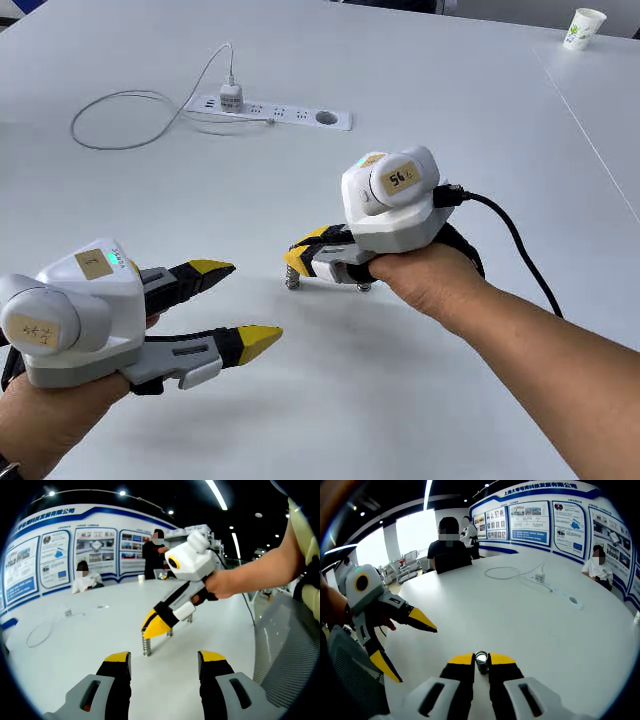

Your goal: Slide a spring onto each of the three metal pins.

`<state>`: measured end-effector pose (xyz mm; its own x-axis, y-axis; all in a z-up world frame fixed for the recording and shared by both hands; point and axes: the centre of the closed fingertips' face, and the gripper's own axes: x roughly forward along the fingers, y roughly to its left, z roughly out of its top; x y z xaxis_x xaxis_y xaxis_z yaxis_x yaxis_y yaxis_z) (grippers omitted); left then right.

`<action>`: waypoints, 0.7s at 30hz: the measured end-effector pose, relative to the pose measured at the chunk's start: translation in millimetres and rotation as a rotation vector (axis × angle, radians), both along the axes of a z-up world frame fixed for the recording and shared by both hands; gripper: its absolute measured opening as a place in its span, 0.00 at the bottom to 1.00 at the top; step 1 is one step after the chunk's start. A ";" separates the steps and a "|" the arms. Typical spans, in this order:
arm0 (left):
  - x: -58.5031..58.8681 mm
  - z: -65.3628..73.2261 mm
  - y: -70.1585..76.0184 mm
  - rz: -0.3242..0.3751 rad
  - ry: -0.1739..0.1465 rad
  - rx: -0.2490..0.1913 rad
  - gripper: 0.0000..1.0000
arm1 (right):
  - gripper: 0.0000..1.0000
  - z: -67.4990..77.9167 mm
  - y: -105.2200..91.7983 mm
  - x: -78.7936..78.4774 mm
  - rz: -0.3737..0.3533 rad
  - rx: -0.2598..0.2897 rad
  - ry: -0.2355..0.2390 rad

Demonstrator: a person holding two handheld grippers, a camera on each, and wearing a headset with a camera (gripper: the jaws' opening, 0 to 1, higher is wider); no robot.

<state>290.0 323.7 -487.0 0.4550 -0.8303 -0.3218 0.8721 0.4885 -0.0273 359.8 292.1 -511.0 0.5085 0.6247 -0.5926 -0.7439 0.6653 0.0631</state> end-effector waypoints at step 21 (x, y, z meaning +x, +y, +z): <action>-0.5 2.0 0.8 0.000 -0.003 -0.004 0.55 | 0.15 -5.4 -0.2 -8.0 0.018 -0.040 -0.015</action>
<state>289.5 324.5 -485.1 0.4563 -0.8314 -0.3170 0.8721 0.4887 -0.0265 351.8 291.9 -516.4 0.5062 0.6096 -0.6101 -0.7563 0.6537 0.0256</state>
